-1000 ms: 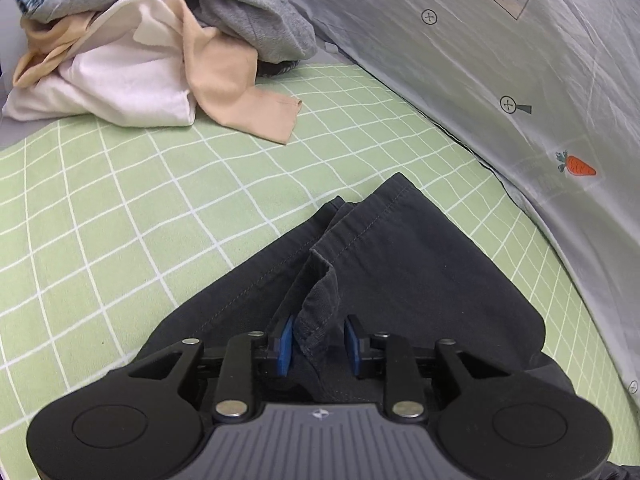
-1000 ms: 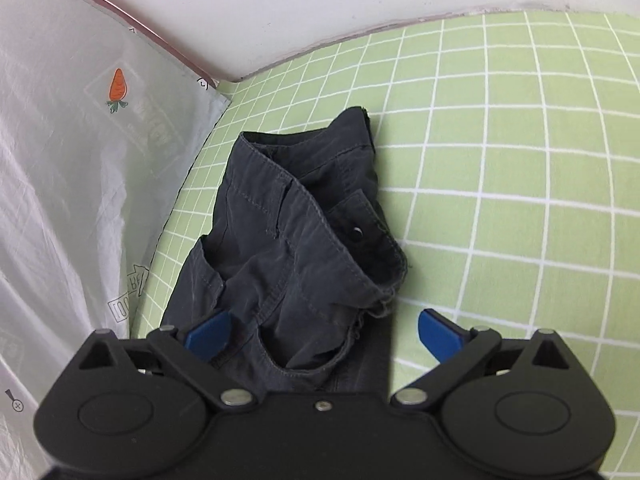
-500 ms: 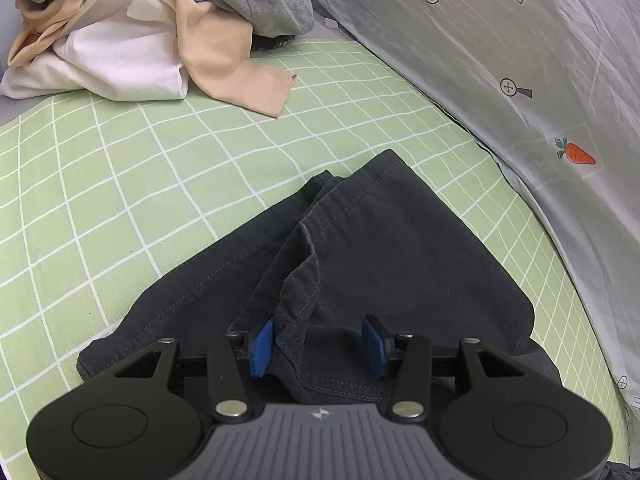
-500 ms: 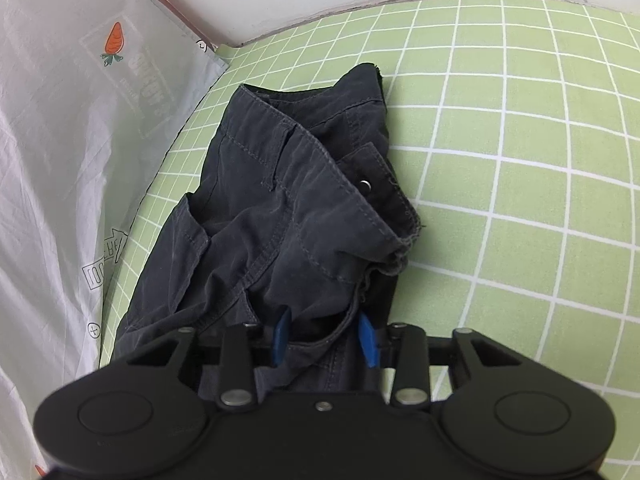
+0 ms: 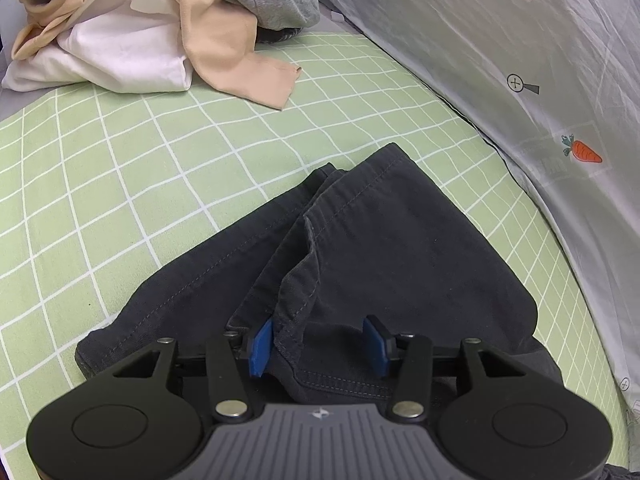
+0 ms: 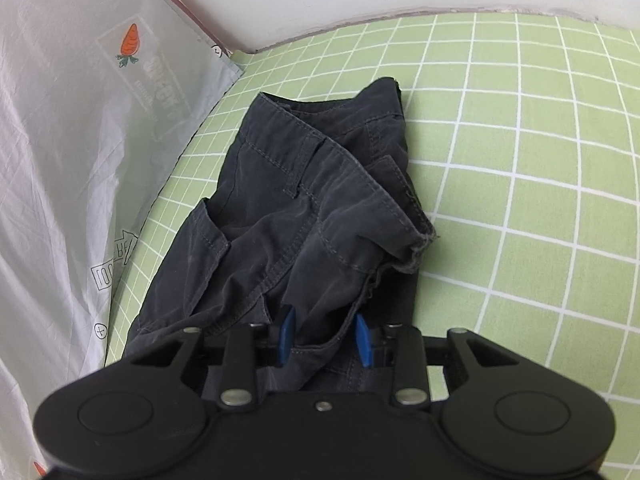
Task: Fold clothes
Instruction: 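Press the folded trousers flat with both open tools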
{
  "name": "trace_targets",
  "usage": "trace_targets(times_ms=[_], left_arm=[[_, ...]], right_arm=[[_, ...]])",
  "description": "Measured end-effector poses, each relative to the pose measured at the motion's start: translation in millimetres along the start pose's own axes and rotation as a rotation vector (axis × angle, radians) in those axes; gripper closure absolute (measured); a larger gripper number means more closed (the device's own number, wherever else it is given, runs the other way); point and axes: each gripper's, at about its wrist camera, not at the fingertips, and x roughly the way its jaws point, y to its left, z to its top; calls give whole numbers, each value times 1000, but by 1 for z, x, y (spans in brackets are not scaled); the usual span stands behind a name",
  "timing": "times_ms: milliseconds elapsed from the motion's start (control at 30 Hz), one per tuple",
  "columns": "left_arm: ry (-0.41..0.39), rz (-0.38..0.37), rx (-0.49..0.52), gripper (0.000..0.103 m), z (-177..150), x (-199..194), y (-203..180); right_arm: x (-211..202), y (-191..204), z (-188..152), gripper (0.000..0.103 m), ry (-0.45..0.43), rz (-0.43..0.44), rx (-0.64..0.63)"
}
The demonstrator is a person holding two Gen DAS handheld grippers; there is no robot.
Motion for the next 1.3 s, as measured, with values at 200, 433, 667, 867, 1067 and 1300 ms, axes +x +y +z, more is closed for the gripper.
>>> trace_targets(times_ms=[200,433,667,867,1067,1300], left_arm=[[43,-74,-179,53,3,-4,16],[82,-62,-250,53,-2,-16,25],[124,-15,-241,53,-19,-15,23],[100,15,-258,53,-17,7,19],[61,15,-265,82,-8,16,19],[66,-1,-279,94,-7,20,25]], right_arm=[[5,-8,0,68,15,11,42],[7,-6,2,64,17,14,45],[8,-2,1,63,12,3,12],[7,-5,5,63,15,9,33],[3,0,11,73,-18,-27,-33],[6,2,15,70,-8,-67,-60]])
